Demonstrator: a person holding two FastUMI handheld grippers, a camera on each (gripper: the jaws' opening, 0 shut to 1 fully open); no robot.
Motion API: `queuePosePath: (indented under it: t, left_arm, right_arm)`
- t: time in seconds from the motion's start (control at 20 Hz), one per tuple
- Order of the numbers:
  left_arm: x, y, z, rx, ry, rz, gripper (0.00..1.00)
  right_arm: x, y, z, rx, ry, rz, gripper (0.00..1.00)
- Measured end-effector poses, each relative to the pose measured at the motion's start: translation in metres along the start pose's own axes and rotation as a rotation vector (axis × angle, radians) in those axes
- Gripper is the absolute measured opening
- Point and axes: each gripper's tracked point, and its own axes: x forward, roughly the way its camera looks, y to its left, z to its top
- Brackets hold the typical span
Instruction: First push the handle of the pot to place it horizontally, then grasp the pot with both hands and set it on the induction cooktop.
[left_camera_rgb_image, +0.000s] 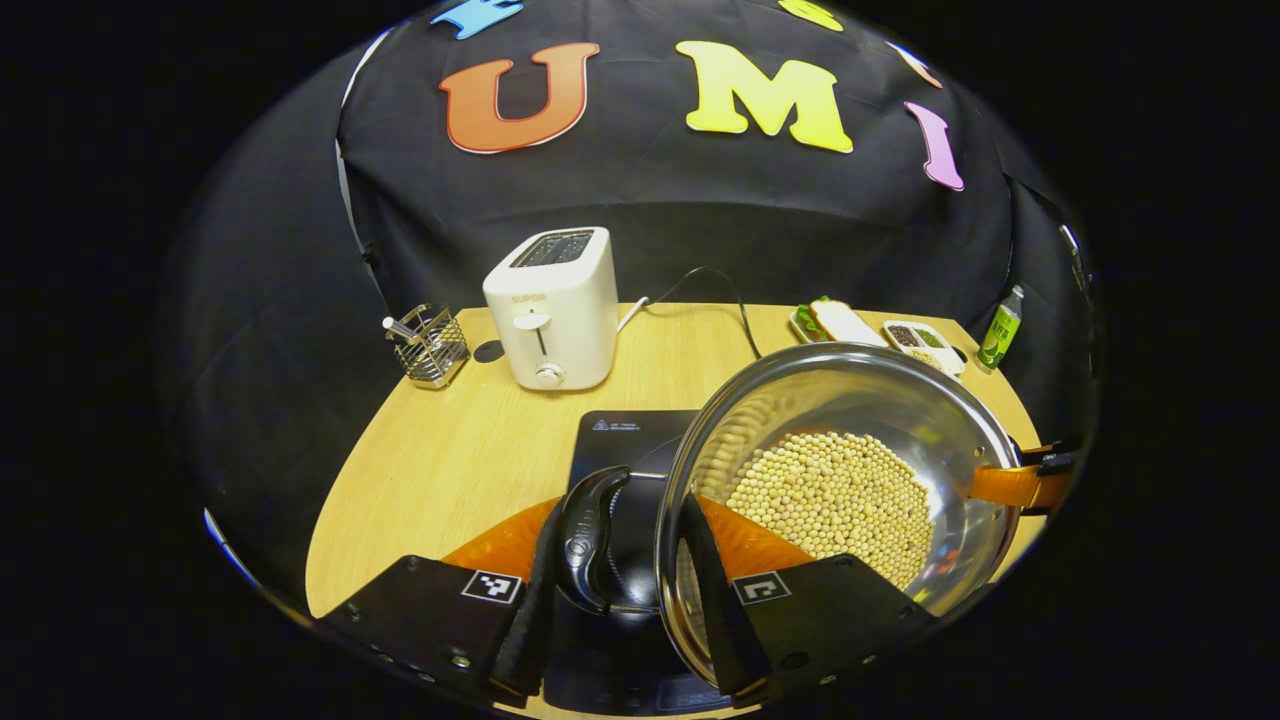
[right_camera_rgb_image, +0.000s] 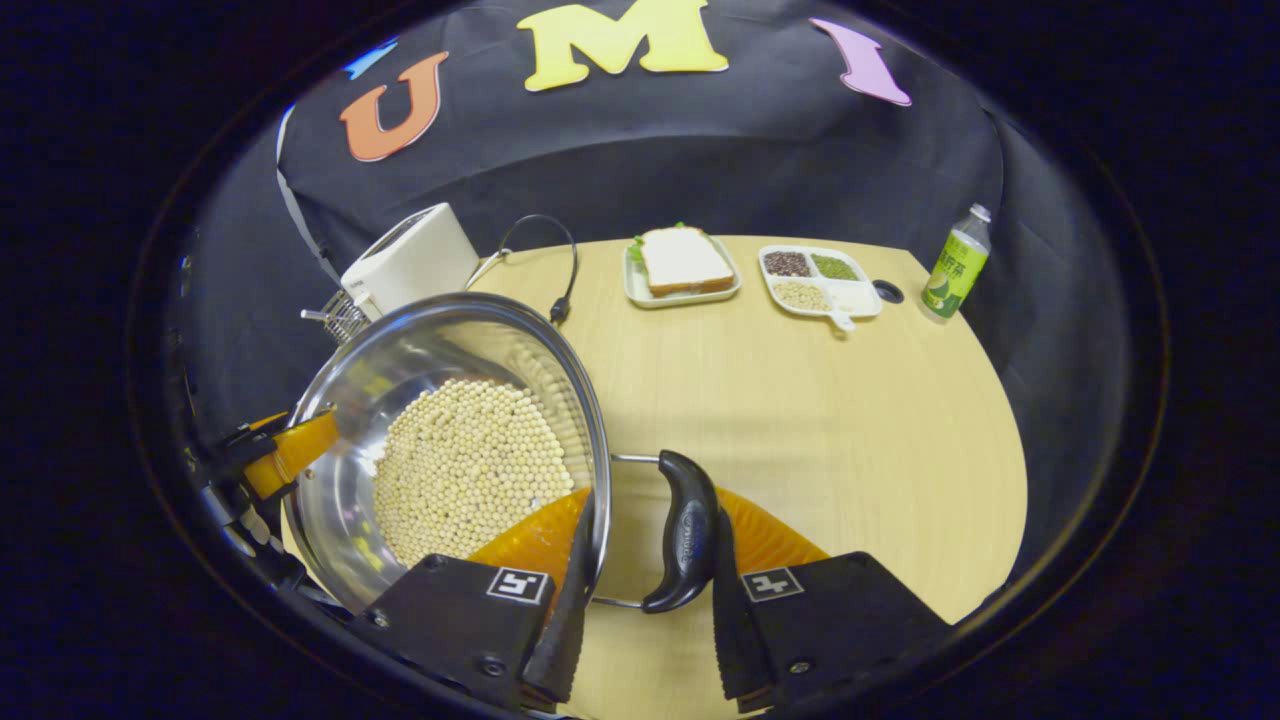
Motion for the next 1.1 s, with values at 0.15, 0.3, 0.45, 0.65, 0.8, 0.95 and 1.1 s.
queuePosePath:
  t: [0.15, 0.3, 0.45, 0.65, 0.8, 0.95, 1.1]
  left_arm:
    - [0.01, 0.019, -0.003, 0.005, 0.01, 0.005, 0.61]
    - [0.019, 0.031, -0.006, -0.005, 0.023, 0.006, 0.61]
    - [0.029, 0.036, -0.009, -0.009, 0.037, 0.0, 0.62]
    - [0.03, 0.042, -0.011, -0.008, 0.025, -0.008, 0.61]
    - [0.032, 0.042, -0.01, 0.003, 0.025, -0.02, 0.62]
    - [0.033, 0.042, -0.01, 0.021, 0.013, -0.026, 0.63]
    - [0.032, 0.042, -0.01, 0.017, 0.009, -0.024, 0.75]
  right_arm:
    - [0.013, 0.02, 0.001, 0.005, 0.012, 0.0, 0.53]
    - [0.021, 0.031, 0.001, -0.001, 0.02, -0.01, 0.54]
    - [0.025, 0.035, -0.001, -0.002, 0.032, -0.026, 0.53]
    - [0.029, 0.039, 0.002, -0.022, 0.037, -0.034, 0.54]
    - [0.026, 0.038, -0.001, -0.002, 0.03, -0.04, 0.54]
    - [0.026, 0.036, -0.002, 0.003, 0.023, -0.041, 0.57]
    - [0.026, 0.036, -0.001, 0.003, 0.02, -0.043, 0.58]
